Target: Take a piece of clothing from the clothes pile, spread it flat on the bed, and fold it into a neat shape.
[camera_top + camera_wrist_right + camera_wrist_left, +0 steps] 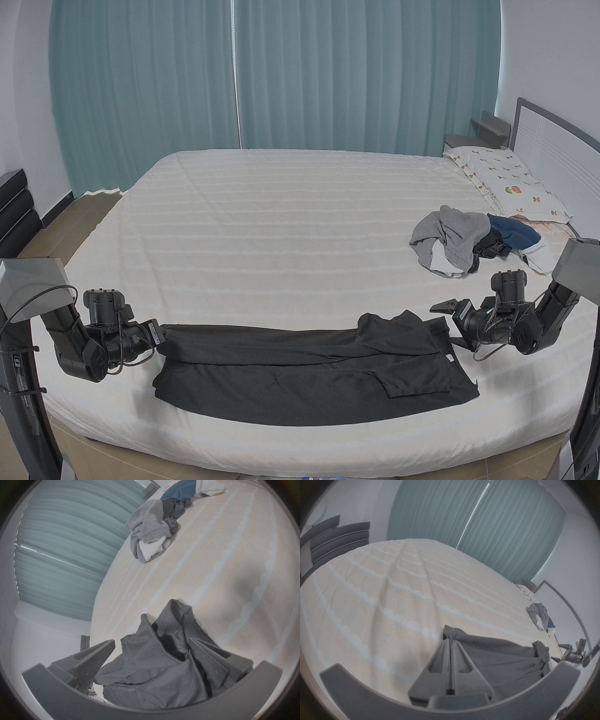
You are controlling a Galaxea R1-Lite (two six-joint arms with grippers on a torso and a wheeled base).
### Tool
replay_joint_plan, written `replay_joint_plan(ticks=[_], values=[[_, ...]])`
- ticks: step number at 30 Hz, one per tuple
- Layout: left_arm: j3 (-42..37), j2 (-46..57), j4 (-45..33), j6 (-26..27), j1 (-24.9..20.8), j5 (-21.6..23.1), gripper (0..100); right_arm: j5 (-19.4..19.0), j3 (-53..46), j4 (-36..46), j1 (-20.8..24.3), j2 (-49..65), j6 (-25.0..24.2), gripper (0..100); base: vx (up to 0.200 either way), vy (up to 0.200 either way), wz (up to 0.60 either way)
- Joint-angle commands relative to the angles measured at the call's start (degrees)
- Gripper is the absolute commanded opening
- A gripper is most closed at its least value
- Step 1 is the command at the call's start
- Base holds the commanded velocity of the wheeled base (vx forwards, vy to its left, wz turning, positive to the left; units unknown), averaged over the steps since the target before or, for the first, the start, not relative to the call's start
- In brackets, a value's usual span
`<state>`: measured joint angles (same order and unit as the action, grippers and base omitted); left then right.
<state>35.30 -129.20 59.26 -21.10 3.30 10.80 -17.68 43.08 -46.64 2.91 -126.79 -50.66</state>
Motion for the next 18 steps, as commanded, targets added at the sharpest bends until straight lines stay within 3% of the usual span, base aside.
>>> replay_joint_plan(ticks=[1,2,3,10,18], values=[[-0.59,3.78,0.07,-2.36,-0.14,-0.43,0,0.1,-1.42,-0.03,0.43,4.01,0.04,100,0.0,0.0,0.0],[-0.15,5.53,-0.11,-6.67,-1.19,-0.43,0,0.27,-2.21,1.11,2.01,7.09,0.04,100,0.0,0.0,0.0],[0.12,5.53,-0.2,-7.37,-1.9,-0.52,0,1.07,-2.12,2.26,3.15,7.61,0.04,100,0.0,0.0,0.0],[0.47,5.71,-0.11,-7.64,-2.6,-1.57,0,4.58,-0.28,7.35,5.88,8.41,-0.49,100,0.0,0.0,0.0],[1.7,5.53,-0.11,-10.19,-4.09,-3.07,0,6.95,-0.28,13.59,9.3,9.46,-5.59,100,0.0,0.0,0.0]])
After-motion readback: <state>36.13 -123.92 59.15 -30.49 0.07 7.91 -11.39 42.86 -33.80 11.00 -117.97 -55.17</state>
